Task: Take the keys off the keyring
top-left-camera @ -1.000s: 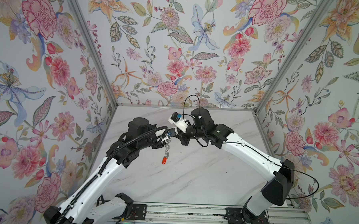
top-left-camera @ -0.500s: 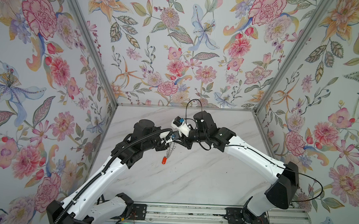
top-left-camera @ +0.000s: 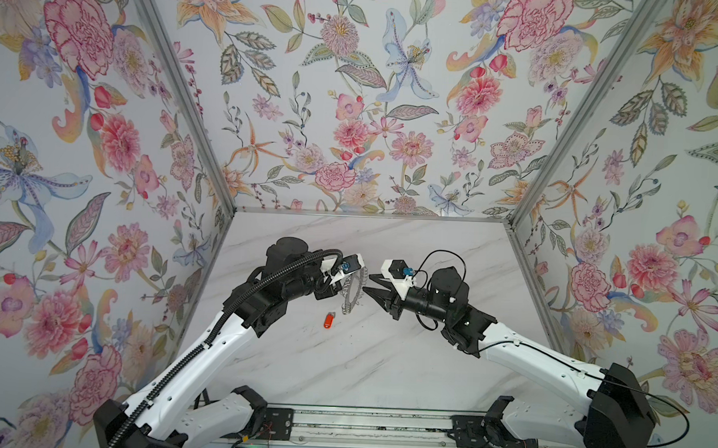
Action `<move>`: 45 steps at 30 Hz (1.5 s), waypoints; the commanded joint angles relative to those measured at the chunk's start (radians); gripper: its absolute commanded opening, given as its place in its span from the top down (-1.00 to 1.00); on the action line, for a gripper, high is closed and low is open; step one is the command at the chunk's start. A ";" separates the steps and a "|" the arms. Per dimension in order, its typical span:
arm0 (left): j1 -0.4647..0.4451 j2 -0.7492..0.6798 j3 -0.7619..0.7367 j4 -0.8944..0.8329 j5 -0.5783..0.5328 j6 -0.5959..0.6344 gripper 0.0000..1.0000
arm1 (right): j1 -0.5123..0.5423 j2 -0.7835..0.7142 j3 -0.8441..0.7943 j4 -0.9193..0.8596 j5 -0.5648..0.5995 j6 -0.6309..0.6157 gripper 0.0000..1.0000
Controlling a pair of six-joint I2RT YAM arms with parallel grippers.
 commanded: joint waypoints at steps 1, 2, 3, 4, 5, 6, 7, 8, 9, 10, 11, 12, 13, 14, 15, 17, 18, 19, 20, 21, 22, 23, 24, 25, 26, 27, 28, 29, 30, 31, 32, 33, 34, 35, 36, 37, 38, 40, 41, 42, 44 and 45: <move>-0.010 0.004 0.038 0.061 0.046 -0.044 1.00 | 0.028 -0.010 -0.039 0.291 0.097 0.049 0.29; -0.010 0.003 0.035 0.065 0.052 -0.048 1.00 | 0.033 0.000 -0.046 0.322 0.098 0.053 0.31; -0.010 0.002 0.037 0.069 0.056 -0.053 1.00 | 0.038 0.007 -0.048 0.338 0.099 0.056 0.32; -0.010 0.004 0.038 0.070 0.061 -0.056 1.00 | 0.043 0.014 -0.050 0.353 0.108 0.056 0.34; -0.012 0.004 0.042 0.070 0.065 -0.060 1.00 | 0.048 0.021 -0.053 0.365 0.113 0.056 0.35; -0.011 0.004 0.043 0.072 0.067 -0.065 1.00 | 0.050 0.028 -0.056 0.384 0.113 0.057 0.36; -0.011 0.005 0.043 0.075 0.072 -0.069 1.00 | 0.053 0.034 -0.053 0.395 0.112 0.060 0.37; -0.011 0.005 0.044 0.077 0.077 -0.073 1.00 | 0.060 0.041 -0.049 0.397 0.113 0.056 0.40; -0.012 0.005 0.045 0.081 0.081 -0.077 1.00 | 0.061 0.050 -0.044 0.398 0.112 0.053 0.43; -0.010 0.004 0.045 0.085 0.086 -0.082 1.00 | 0.065 0.061 -0.038 0.398 0.113 0.054 0.44; -0.012 0.003 0.045 0.087 0.089 -0.086 1.00 | 0.065 0.069 -0.036 0.399 0.112 0.053 0.45; -0.011 0.003 0.046 0.090 0.090 -0.088 1.00 | 0.065 0.074 -0.034 0.401 0.114 0.054 0.45; -0.011 0.001 0.048 0.091 0.091 -0.091 1.00 | 0.066 0.079 -0.032 0.397 0.115 0.054 0.46; -0.011 0.000 0.048 0.090 0.091 -0.093 1.00 | 0.066 0.082 -0.029 0.395 0.122 0.049 0.47; -0.012 -0.001 0.047 0.092 0.091 -0.095 1.00 | 0.067 0.083 -0.027 0.391 0.130 0.047 0.48; -0.010 -0.007 0.042 0.097 0.097 -0.101 1.00 | 0.070 0.091 -0.016 0.381 0.134 0.039 0.50; -0.010 -0.007 0.038 0.100 0.100 -0.102 1.00 | 0.071 0.094 -0.012 0.377 0.140 0.034 0.51; -0.011 -0.008 0.037 0.103 0.103 -0.104 1.00 | 0.072 0.098 -0.008 0.375 0.142 0.030 0.53; -0.011 -0.010 0.036 0.104 0.105 -0.104 1.00 | 0.073 0.102 -0.003 0.373 0.144 0.029 0.54; -0.011 -0.010 0.037 0.104 0.105 -0.105 1.00 | 0.072 0.103 0.000 0.372 0.146 0.027 0.55; -0.011 -0.009 0.037 0.105 0.106 -0.104 1.00 | 0.072 0.106 0.002 0.373 0.146 0.027 0.56; -0.011 -0.010 0.037 0.104 0.107 -0.104 1.00 | 0.073 0.108 0.005 0.374 0.145 0.025 0.56; -0.011 -0.009 0.037 0.106 0.108 -0.104 1.00 | 0.072 0.111 0.009 0.372 0.144 0.024 0.57; -0.013 -0.009 0.038 0.106 0.110 -0.105 1.00 | 0.073 0.116 0.013 0.369 0.148 0.022 0.57; -0.011 -0.010 0.038 0.106 0.113 -0.105 1.00 | 0.072 0.117 0.015 0.371 0.150 0.021 0.57; -0.011 -0.007 0.038 0.106 0.114 -0.105 1.00 | 0.072 0.119 0.018 0.369 0.153 0.020 0.57; -0.010 -0.009 0.035 0.106 0.115 -0.105 1.00 | 0.072 0.120 0.021 0.367 0.152 0.018 0.57; -0.011 -0.009 0.036 0.104 0.115 -0.105 1.00 | 0.073 0.121 0.026 0.363 0.153 0.016 0.58; -0.011 -0.010 0.034 0.104 0.114 -0.104 1.00 | 0.073 0.125 0.032 0.355 0.152 0.014 0.58; -0.012 -0.011 0.035 0.104 0.112 -0.104 1.00 | 0.073 0.126 0.035 0.350 0.150 0.012 0.62; -0.011 -0.013 0.035 0.103 0.111 -0.104 1.00 | 0.072 0.128 0.036 0.348 0.149 0.011 0.67; -0.010 -0.014 0.035 0.104 0.109 -0.103 1.00 | 0.072 0.128 0.036 0.343 0.148 0.009 0.70; -0.012 -0.016 0.035 0.104 0.106 -0.101 1.00 | 0.073 0.127 0.034 0.342 0.148 0.009 0.72; -0.011 -0.018 0.035 0.104 0.103 -0.102 1.00 | 0.073 0.127 0.033 0.341 0.148 0.008 0.72; -0.012 -0.019 0.035 0.104 0.102 -0.099 1.00 | 0.073 0.125 0.031 0.339 0.149 0.008 0.72; -0.010 -0.021 0.034 0.104 0.102 -0.098 1.00 | 0.074 0.123 0.026 0.340 0.151 0.006 0.72; -0.011 -0.021 0.034 0.103 0.102 -0.098 1.00 | 0.074 0.122 0.026 0.337 0.154 0.005 0.71; -0.011 -0.022 0.035 0.101 0.104 -0.096 1.00 | 0.074 0.121 0.027 0.329 0.159 0.001 0.70; -0.010 -0.022 0.035 0.100 0.103 -0.096 1.00 | 0.074 0.124 0.028 0.326 0.162 -0.001 0.70; -0.012 -0.021 0.035 0.100 0.105 -0.096 1.00 | 0.075 0.123 0.028 0.324 0.162 -0.003 0.70; -0.011 -0.023 0.036 0.100 0.105 -0.095 1.00 | 0.075 0.123 0.029 0.319 0.168 -0.005 0.70; -0.011 -0.024 0.036 0.100 0.103 -0.095 1.00 | 0.076 0.123 0.030 0.315 0.173 -0.007 0.70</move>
